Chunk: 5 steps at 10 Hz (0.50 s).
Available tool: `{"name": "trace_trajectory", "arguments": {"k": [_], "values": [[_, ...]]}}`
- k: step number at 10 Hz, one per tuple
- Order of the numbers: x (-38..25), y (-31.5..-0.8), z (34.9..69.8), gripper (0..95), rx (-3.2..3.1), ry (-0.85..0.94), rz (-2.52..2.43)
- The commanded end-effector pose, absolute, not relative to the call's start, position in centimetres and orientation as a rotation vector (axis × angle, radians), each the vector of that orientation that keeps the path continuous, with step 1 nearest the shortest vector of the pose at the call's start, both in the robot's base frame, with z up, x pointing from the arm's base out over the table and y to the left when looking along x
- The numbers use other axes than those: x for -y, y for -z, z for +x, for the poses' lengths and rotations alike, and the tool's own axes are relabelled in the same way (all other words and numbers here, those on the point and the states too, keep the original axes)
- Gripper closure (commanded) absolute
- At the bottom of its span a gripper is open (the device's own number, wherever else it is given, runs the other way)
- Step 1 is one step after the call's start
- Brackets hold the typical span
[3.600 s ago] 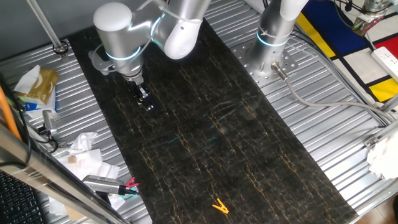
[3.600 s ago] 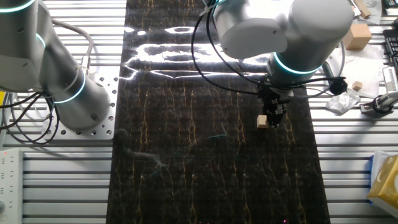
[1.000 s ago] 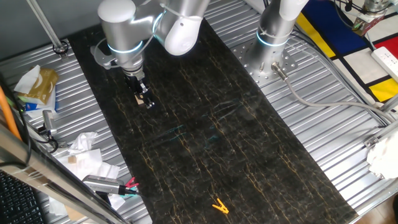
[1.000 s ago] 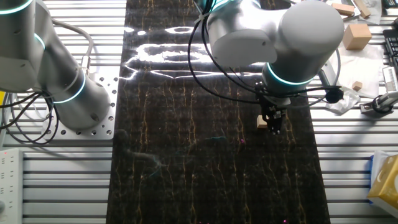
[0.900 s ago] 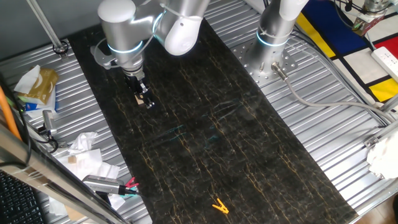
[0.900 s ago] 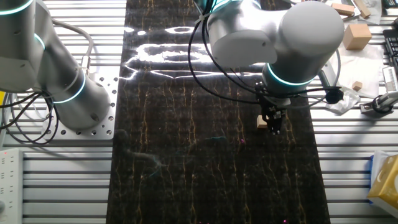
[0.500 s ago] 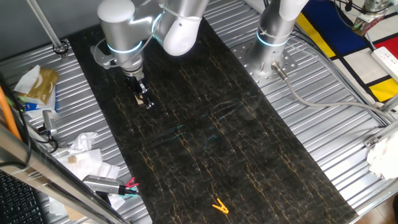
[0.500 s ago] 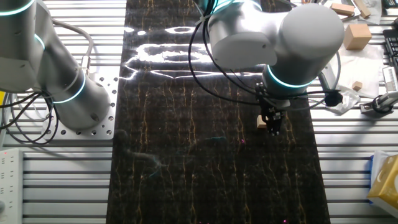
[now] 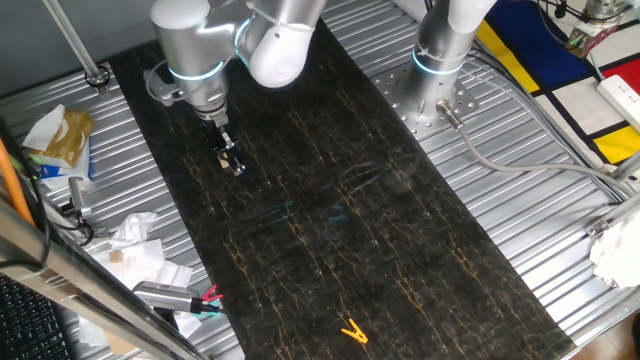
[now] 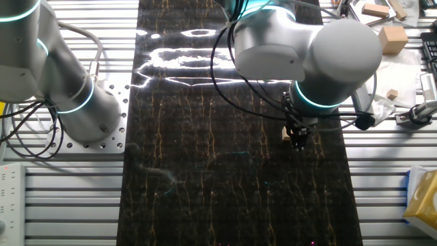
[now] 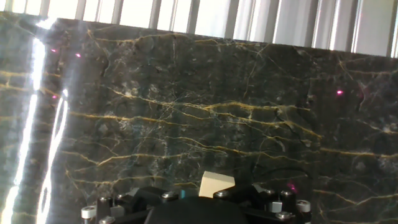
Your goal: Use the gripper to push the small block from left to right
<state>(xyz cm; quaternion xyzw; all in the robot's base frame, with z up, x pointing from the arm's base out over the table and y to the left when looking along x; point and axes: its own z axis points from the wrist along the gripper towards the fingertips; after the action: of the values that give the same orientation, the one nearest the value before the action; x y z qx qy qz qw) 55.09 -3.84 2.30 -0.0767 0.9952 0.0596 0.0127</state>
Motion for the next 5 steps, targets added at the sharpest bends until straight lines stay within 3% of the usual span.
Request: {"name": "trace_trajectory", "arguments": {"k": [1, 5], "values": [[3.79, -2.07, 54.83, 0.0, -3.101, -0.174, -0.228], [3.74, -1.89, 54.68, 0.0, -3.102, -0.181, -0.213]]}}
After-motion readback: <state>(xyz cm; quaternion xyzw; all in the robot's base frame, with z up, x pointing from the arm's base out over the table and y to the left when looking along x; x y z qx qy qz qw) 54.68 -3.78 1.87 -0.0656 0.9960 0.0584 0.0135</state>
